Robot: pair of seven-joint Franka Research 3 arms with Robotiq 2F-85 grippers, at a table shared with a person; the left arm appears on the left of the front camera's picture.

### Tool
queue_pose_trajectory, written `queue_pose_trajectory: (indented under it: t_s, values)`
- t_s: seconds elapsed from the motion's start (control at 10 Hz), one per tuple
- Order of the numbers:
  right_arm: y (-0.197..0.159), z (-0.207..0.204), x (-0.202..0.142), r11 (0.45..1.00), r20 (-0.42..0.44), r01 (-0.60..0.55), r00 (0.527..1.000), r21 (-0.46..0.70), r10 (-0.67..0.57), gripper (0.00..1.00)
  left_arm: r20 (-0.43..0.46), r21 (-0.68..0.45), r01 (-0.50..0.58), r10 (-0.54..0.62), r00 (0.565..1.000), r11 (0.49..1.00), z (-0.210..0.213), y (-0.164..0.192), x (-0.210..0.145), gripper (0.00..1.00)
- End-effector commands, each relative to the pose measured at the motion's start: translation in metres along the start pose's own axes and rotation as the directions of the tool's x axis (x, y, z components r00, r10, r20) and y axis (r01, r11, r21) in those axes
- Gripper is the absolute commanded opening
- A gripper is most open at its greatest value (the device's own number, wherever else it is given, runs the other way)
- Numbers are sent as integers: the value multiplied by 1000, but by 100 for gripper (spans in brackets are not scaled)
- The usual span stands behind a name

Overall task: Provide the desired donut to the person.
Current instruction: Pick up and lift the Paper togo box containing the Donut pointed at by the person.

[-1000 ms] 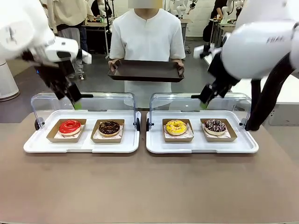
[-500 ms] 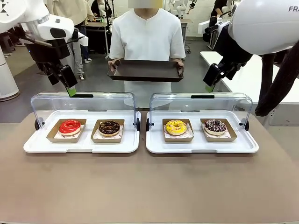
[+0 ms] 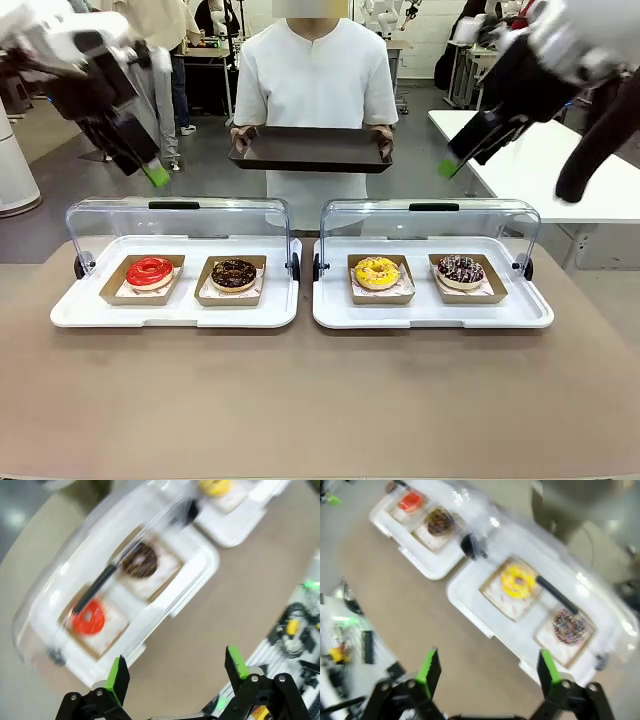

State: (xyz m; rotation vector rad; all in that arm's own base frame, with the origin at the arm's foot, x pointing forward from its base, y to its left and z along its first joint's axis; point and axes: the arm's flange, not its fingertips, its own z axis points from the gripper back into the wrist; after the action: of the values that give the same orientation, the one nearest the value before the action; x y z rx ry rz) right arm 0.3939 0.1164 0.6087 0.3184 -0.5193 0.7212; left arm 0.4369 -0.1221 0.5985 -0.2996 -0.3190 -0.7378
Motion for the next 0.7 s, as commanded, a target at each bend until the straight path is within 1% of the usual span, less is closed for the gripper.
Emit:
queue_pose_trajectory:
  t_s: [0.0, 0.1, 0.2, 0.3, 0.4, 0.5, 0.6]
  values:
    - [-48, 23, -23, 898, 106, -43, 994, 438, -5, 100, 99, -339, 88, -57, 993, 937, 23, 33, -8, 100]
    - [-73, 36, -34, 835, 206, -114, 979, 538, 1, 100, 160, -408, 147, -88, 983, 901, 32, 48, -10, 100]
    - [-96, 46, -47, 761, 314, -260, 946, 594, 78, 100, 219, -480, 203, -107, 970, 854, 38, 59, -13, 100]
    - [-120, 50, -56, 713, 395, -335, 914, 616, 89, 100, 293, -541, 262, -113, 949, 799, 40, 66, -18, 100]
    - [-136, 55, -62, 696, 450, -382, 888, 609, 94, 100, 357, -566, 302, -102, 928, 767, 43, 79, -21, 100]
    - [-149, 62, -68, 685, 506, -421, 858, 595, 87, 100, 407, -577, 331, -89, 909, 746, 46, 94, -22, 100]
    - [-159, 67, -77, 691, 533, -456, 838, 561, 120, 100, 459, -570, 358, -75, 885, 739, 49, 108, -31, 100]
